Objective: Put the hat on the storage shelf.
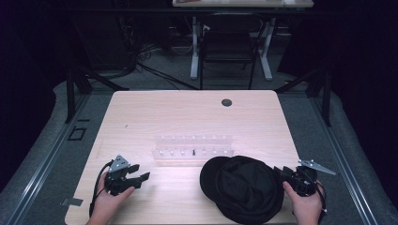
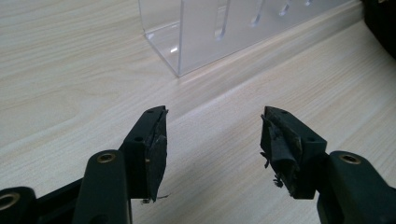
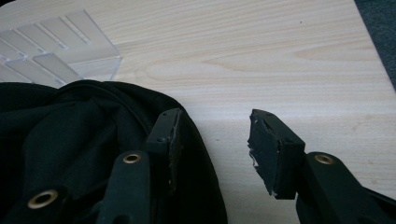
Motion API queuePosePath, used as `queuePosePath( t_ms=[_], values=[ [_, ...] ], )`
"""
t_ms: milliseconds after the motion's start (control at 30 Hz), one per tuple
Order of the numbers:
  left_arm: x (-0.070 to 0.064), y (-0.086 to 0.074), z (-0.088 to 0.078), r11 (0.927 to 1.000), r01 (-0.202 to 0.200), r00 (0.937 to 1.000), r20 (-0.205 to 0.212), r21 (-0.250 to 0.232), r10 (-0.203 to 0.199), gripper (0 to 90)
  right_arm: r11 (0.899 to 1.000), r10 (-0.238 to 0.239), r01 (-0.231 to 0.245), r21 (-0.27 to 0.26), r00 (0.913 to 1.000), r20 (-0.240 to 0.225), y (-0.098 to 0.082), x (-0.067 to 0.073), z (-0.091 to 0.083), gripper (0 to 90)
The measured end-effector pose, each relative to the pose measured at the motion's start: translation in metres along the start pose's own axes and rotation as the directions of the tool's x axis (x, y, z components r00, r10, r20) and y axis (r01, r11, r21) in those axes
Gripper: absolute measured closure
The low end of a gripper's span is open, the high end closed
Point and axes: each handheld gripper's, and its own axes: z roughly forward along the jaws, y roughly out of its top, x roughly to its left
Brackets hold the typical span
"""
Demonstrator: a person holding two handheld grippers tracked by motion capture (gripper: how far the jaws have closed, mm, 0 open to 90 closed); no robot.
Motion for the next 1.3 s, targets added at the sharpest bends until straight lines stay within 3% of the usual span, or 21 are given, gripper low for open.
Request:
queuePosePath(
  t_ms=[200, 300, 367, 500, 567, 700, 800, 1033, 1100, 1167, 1200, 1233, 1300],
  values=[
    [-0.002, 0.001, 0.000, 1.0000, -0.005, 1.0000, 0.005, -0.002, 0.005, 41.5, 1.000, 0.007, -0.007, -0.003, 0.9999, 0.015, 0.004, 0.004, -0.007, 51.9],
    [-0.003, 0.000, 0.000, 0.9999, -0.009, 0.9999, 0.006, -0.004, 0.009, 41.6, 1.000, -0.013, 0.012, 0.020, 0.9993, 0.036, 0.005, 0.007, -0.008, 51.1],
    [-0.003, -0.001, 0.000, 0.9999, -0.016, 0.9998, 0.007, 0.002, 0.016, 41.6, 0.997, -0.032, 0.029, 0.074, 0.9982, 0.050, 0.008, 0.012, -0.008, 51.1],
    [-0.003, 0.000, -0.003, 0.9998, -0.020, 0.9998, 0.005, -0.003, 0.020, 41.5, 0.993, -0.029, 0.026, 0.117, 0.9991, 0.031, 0.012, 0.017, -0.002, 52.0],
    [-0.002, 0.000, -0.004, 0.9997, -0.026, 0.9997, 0.004, -0.005, 0.026, 41.6, 0.988, -0.050, 0.046, 0.146, 0.9984, 0.025, 0.013, 0.018, -0.001, 51.5],
    [-0.003, 0.000, -0.003, 0.9996, -0.028, 0.9996, 0.006, -0.001, 0.028, 41.6, 0.990, -0.056, 0.051, 0.131, 0.9979, 0.033, 0.014, 0.018, -0.002, 49.5],
    [-0.004, 0.000, -0.002, 0.9995, -0.031, 0.9994, 0.011, -0.003, 0.031, 41.6, 0.988, -0.052, 0.047, 0.149, 0.9982, 0.030, 0.017, 0.015, -0.005, 50.5],
    [-0.005, 0.000, 0.000, 0.9993, -0.037, 0.9992, 0.014, 0.005, 0.037, 41.6, 0.976, -0.025, 0.019, 0.217, 0.9994, 0.025, 0.024, 0.012, -0.018, 54.8],
    [-0.006, 0.000, 0.000, 0.9993, -0.036, 0.9993, 0.015, 0.007, 0.036, 41.5, 0.959, -0.075, 0.061, 0.276, 0.9964, 0.039, 0.030, 0.008, -0.025, 56.3],
    [-0.006, 0.000, 0.000, 0.9994, -0.034, 0.9993, 0.016, 0.007, 0.034, 41.6, 0.959, -0.064, 0.055, 0.279, 0.9977, 0.024, 0.031, 0.008, -0.027, 56.6],
    [-0.006, 0.000, 0.000, 0.9993, -0.038, 0.9992, 0.015, 0.008, 0.037, 41.6, 0.971, -0.010, 0.009, 0.239, 0.9999, 0.006, 0.029, 0.011, -0.026, 56.6],
    [-0.006, 0.000, 0.001, 0.9993, -0.036, 0.9992, 0.016, 0.009, 0.036, 41.5, 0.971, -0.014, 0.013, 0.237, 0.9999, 0.005, 0.029, 0.012, -0.026, 56.6],
    [-0.006, 0.000, 0.001, 0.9993, -0.036, 0.9992, 0.016, 0.009, 0.036, 41.6, 0.961, -0.048, 0.041, 0.273, 0.9986, 0.021, 0.032, 0.012, -0.031, 56.6]
  ],
)
